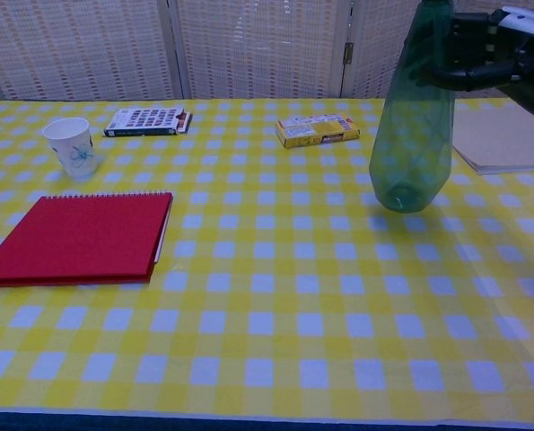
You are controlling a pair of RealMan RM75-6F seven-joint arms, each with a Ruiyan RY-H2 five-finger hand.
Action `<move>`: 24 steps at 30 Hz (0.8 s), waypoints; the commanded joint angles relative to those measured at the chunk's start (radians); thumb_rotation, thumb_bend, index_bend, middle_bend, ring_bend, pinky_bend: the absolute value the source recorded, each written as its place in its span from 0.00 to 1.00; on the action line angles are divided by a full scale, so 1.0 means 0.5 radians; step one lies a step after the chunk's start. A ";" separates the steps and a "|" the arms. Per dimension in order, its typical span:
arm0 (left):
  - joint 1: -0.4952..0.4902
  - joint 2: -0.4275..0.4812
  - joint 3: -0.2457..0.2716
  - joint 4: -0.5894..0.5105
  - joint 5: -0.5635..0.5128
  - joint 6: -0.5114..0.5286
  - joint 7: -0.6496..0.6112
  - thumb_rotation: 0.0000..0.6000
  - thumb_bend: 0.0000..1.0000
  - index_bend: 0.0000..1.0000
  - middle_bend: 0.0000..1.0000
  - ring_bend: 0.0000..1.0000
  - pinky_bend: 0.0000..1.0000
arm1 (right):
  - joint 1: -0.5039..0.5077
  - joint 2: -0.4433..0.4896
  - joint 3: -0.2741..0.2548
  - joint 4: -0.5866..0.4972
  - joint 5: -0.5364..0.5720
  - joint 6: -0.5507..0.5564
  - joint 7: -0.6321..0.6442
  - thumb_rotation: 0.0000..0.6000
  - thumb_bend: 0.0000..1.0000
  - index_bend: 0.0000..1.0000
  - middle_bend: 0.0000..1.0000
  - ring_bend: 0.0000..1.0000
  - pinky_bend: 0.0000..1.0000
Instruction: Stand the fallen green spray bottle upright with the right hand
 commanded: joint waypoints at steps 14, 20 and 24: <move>-0.001 0.004 0.004 0.004 0.015 0.004 -0.009 0.39 0.37 0.00 0.00 0.00 0.00 | -0.011 -0.131 -0.084 0.248 -0.039 0.061 0.063 1.00 0.42 0.67 0.61 0.44 0.21; -0.006 0.012 0.009 -0.013 0.007 -0.020 0.013 0.39 0.37 0.00 0.00 0.00 0.00 | -0.025 -0.149 -0.099 0.309 -0.061 0.109 0.112 1.00 0.42 0.62 0.56 0.41 0.20; -0.006 0.006 0.007 -0.012 0.007 -0.018 0.025 0.39 0.37 0.00 0.00 0.00 0.00 | -0.030 -0.134 -0.115 0.319 -0.067 0.107 0.133 1.00 0.42 0.57 0.52 0.38 0.17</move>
